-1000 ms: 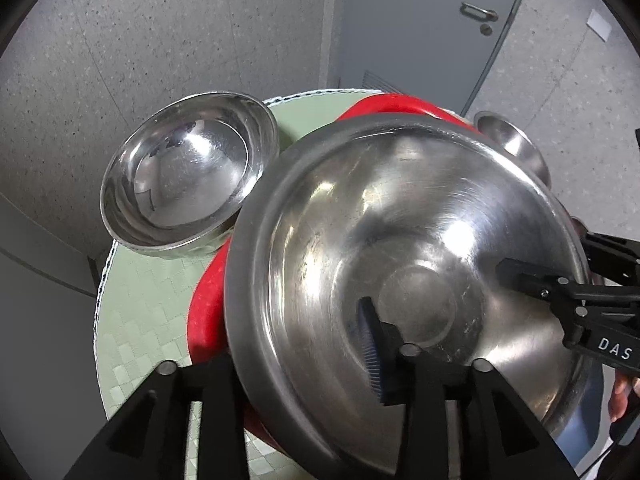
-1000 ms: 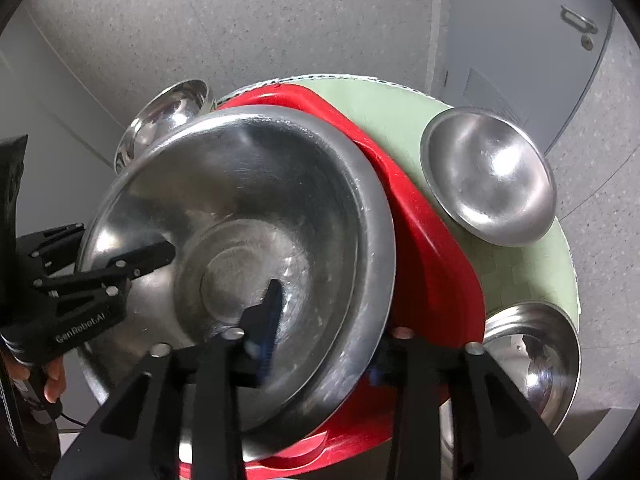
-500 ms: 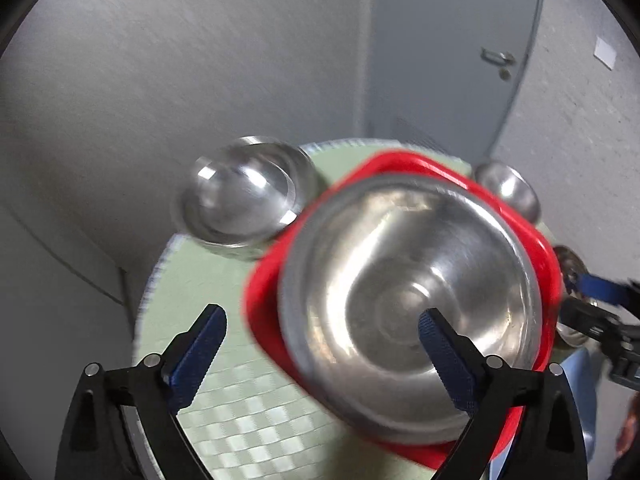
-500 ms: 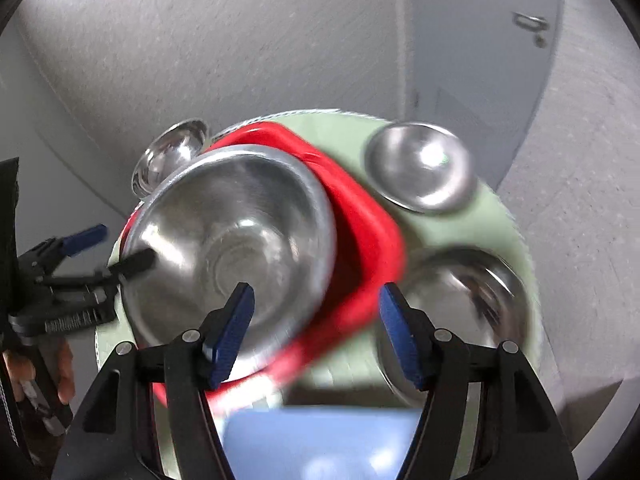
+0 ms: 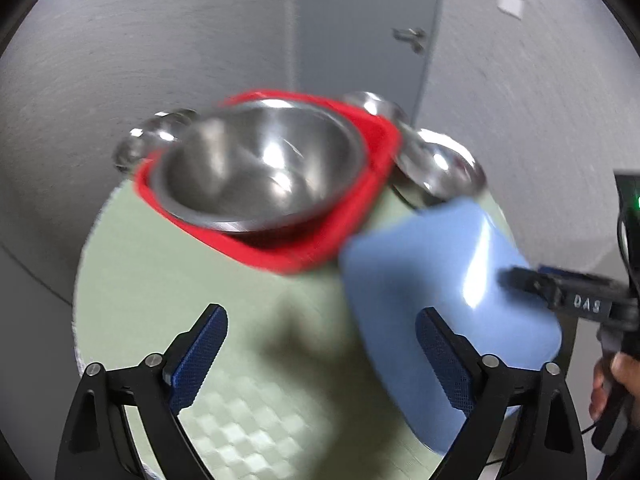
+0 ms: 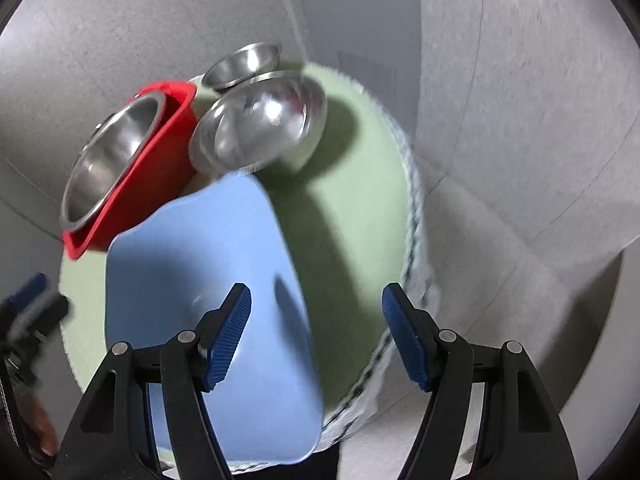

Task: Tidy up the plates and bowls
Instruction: 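Close both grippers on the edge of the light-blue square plate, then lower the blue plate into the steel bowl in the basin and open both grippers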

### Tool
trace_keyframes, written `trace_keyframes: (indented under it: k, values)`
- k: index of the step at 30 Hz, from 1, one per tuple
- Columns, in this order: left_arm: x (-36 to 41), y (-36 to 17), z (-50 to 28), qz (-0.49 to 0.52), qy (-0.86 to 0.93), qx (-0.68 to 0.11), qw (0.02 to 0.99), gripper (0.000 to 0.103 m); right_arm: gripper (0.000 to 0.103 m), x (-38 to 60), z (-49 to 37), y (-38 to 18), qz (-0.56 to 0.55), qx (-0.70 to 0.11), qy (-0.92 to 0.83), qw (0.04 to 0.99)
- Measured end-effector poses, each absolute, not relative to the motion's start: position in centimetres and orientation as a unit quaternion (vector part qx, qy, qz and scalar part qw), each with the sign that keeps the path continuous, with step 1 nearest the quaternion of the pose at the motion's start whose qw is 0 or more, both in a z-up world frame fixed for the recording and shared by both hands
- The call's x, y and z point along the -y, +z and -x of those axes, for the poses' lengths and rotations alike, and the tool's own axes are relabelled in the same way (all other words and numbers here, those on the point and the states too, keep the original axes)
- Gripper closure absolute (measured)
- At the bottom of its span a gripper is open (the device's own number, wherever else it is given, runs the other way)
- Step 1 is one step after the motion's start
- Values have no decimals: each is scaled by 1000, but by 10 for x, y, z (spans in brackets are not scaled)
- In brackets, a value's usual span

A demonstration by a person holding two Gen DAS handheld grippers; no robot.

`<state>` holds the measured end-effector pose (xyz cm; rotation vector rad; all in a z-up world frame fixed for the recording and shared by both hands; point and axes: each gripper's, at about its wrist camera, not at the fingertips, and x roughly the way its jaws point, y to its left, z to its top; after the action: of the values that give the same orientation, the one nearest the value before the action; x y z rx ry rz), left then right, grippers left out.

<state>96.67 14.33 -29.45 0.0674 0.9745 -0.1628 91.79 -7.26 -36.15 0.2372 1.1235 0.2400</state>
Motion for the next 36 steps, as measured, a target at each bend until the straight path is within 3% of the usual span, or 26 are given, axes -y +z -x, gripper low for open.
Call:
trace_keyframes:
  k: [2,4,5,7,8,14,27,36]
  values:
    - [-134,-304,-966,-44,-86,-483,870,26,35,71,-911,-373,-125,-536,126,825]
    - [-123,-321,-970,-54,-99,-493,862,32,47,67,-907,-379,-134,-539,138,820]
    - [-120,-327,-974,-57,-102,-499,859,51,51,63,-904,-382,-139,-540,148,817]
    - [-117,-341,-978,-43,-131,-522,841,78,71,58,-902,-385,-146,-546,161,809]
    - [-119,-343,-980,-40,-133,-521,842,78,76,56,-901,-387,-150,-547,167,806]
    - [-130,-316,-968,-43,-142,-499,854,84,82,60,-885,-372,-155,-537,171,812]
    - [-191,-222,-988,18,-135,-414,900,84,82,27,-899,-251,-94,-450,223,860]
    - [-255,-238,-1058,36,-68,-423,903,84,82,-51,-976,-253,-66,-457,280,842]
